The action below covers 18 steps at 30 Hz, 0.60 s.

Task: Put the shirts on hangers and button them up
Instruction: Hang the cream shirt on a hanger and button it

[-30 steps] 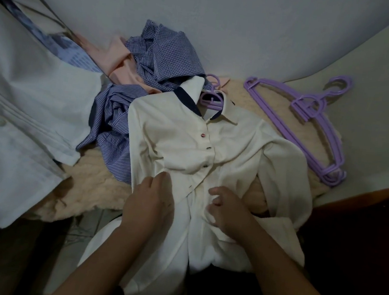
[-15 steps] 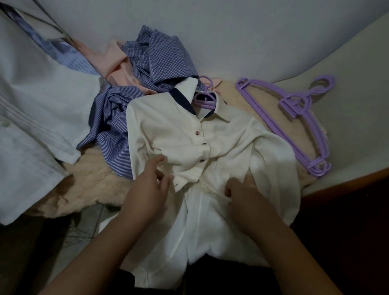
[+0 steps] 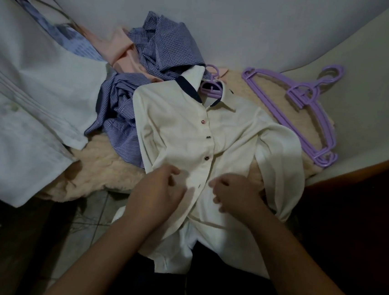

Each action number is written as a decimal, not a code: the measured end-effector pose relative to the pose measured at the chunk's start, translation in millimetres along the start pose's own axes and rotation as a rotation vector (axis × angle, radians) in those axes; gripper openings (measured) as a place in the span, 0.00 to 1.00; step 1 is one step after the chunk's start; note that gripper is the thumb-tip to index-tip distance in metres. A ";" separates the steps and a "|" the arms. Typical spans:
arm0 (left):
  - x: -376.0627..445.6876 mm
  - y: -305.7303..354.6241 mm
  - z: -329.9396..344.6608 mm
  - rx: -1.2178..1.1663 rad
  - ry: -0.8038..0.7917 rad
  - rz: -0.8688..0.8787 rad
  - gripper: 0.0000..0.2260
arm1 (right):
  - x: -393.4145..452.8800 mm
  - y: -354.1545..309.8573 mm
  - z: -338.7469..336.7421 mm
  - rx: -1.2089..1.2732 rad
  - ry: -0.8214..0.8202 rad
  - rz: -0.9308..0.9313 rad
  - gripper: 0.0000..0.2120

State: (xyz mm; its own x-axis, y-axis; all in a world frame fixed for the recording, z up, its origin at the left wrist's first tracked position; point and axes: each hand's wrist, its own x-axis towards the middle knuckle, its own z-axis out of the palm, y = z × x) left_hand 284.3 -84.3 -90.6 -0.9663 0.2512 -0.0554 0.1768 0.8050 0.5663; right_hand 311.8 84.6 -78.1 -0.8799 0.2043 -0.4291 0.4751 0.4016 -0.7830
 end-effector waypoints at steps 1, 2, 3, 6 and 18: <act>12.3 7.1 -2.0 -0.051 -0.029 0.057 0.08 | 10.3 -5.6 -3.7 0.137 0.002 0.018 0.10; 25.9 13.4 -1.5 -0.097 -0.093 0.098 0.05 | 21.9 -8.5 -5.3 0.237 -0.007 0.031 0.10; 41.0 15.4 2.2 -0.141 -0.165 0.123 0.03 | 33.5 -8.9 -6.0 0.252 -0.006 0.016 0.10; 88.1 2.7 14.3 -0.154 -0.219 0.201 0.11 | 73.7 5.8 -3.7 -0.040 0.073 -0.112 0.14; 181.4 -26.9 50.5 -0.024 -0.194 0.204 0.23 | 154.8 33.5 -21.2 -0.438 0.160 -0.213 0.27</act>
State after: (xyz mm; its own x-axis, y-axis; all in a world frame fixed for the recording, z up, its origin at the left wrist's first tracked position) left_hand 113.6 -33.2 -157.3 -0.8567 0.5073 -0.0934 0.3577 0.7147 0.6010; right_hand 191.3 148.6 -161.2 -0.9637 0.1976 -0.1793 0.2654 0.7788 -0.5683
